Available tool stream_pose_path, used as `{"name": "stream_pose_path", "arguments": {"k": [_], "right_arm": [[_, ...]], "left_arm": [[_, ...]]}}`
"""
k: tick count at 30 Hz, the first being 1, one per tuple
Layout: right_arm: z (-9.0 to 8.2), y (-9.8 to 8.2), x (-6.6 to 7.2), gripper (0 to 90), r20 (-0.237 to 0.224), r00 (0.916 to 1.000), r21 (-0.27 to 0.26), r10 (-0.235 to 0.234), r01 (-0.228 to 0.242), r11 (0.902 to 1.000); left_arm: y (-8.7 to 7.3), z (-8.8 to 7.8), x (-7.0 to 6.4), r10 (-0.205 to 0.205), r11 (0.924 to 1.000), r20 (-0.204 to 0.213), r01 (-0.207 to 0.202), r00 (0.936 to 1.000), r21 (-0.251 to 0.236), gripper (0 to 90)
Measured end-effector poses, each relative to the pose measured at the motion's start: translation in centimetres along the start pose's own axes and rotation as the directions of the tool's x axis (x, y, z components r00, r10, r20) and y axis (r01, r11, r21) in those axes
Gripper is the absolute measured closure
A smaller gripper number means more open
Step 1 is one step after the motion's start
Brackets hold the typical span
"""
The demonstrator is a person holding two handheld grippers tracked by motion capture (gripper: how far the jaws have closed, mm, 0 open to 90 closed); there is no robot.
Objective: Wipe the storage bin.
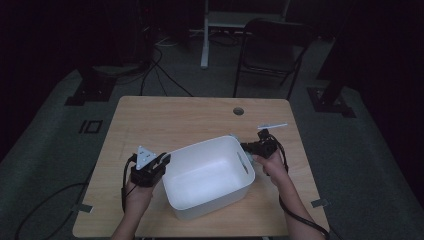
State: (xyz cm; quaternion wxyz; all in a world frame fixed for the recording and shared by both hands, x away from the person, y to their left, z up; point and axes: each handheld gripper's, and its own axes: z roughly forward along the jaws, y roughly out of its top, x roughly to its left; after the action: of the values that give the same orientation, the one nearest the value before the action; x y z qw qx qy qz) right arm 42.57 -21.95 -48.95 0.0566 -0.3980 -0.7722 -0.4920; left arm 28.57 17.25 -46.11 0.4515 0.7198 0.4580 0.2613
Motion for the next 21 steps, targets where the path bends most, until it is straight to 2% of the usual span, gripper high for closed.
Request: {"name": "stream_pose_path", "arguments": {"k": [3, 7, 14, 18, 21], "right_arm": [[-0.3, -0.2, -0.2, 83.1, 0.012, 0.9999, -0.018, 0.009, -0.009, 0.9998], [-2.1, -0.4, -0.4, 83.0, 0.037, 0.9993, -0.048, 0.009, -0.007, 0.9988], [-6.1, -2.1, -0.8, 83.1, 0.019, 0.9995, -0.115, 0.026, -0.023, 0.9931], [-8.3, -3.3, -0.5, 83.1, 0.005, 0.9994, -0.149, 0.034, -0.033, 0.9883], [-9.4, -4.2, 0.0, 83.1, -0.001, 0.9997, -0.153, 0.025, -0.025, 0.988]], "left_arm": [[0.0, 0.0, 0.0, 0.003, 1.0, 0.002, -0.003, 1.0, 0.001, 78.1], [0.0, 0.0, 0.0, 0.0, 1.0, 0.004, 0.0, 1.0, -0.002, 78.1], [0.0, 0.0, 0.0, -0.002, 1.0, 0.004, 0.002, 1.0, -0.003, 78.0], [0.0, 0.0, 0.0, -0.001, 1.0, 0.003, 0.001, 1.0, -0.003, 78.1], [0.0, 0.0, 0.0, 0.001, 1.0, 0.001, -0.001, 1.0, -0.001, 78.1]]}}
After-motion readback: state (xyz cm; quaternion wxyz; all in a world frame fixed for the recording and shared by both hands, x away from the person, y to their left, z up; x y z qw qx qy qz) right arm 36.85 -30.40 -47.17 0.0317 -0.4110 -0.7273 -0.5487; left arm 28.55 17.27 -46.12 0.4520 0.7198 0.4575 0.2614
